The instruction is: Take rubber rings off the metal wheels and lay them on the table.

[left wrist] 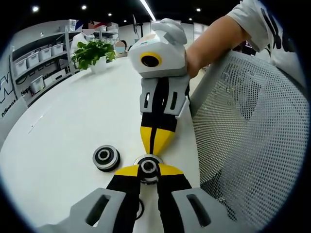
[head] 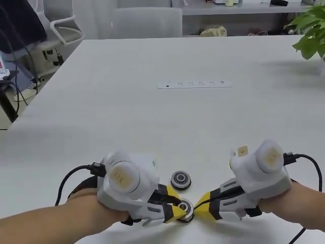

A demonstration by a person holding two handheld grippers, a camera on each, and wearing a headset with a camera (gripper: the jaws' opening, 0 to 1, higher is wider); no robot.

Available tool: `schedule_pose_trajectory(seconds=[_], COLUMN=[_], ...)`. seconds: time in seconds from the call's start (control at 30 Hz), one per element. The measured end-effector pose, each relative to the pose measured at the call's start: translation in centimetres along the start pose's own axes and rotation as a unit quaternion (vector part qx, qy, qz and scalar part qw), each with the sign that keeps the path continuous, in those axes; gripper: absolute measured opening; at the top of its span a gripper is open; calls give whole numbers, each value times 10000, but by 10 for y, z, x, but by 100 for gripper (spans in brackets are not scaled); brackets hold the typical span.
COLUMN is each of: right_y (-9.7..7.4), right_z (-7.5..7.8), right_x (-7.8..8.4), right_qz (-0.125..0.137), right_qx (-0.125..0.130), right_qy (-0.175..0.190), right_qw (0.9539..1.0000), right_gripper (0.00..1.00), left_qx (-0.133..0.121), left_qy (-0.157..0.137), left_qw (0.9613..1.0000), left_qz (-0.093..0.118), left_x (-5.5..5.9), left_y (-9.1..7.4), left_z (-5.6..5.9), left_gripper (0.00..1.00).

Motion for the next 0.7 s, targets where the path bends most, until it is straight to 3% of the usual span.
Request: schedule_pose_trajectory(seconds=[0.1, 0.27, 0.53, 0.63, 0.7], right_y=[-1, -4, -6, -8, -7], right_z=[0, 5, 7, 9, 8], right_x=[0, 1, 1, -2, -1], right_qz=[18, 102, 175, 320, 336], right_qx=[-31, -121, -231, -262, -274], right_qy=[38, 464, 908, 1201, 1193], right_qw=[10000, 9988, 9954, 9919, 9919], right_gripper=[0, 0, 0, 0, 0], left_qx=[2, 4, 7, 7, 5], left_qy=[6, 9, 8, 1, -6], left_qw=[10000, 10000, 10000, 10000, 10000], left_qz=[-2, -9, -5, -8, -16], left_x=[0, 0, 0, 0, 0], left_y=[0, 0, 0, 0, 0], left_z=[0, 0, 0, 0, 0], left_gripper=[7, 7, 7, 7, 7])
Point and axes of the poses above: the centre of the closed fingertips' face, and the gripper's own axes: y roughly forward along the fingers, z roughly to its right, x roughly out of its underside, the point moved 10 cm from there along -y, roughly backward along the fingers, and after that the axes turned 11 degrees about x, right-handed, at the moved point
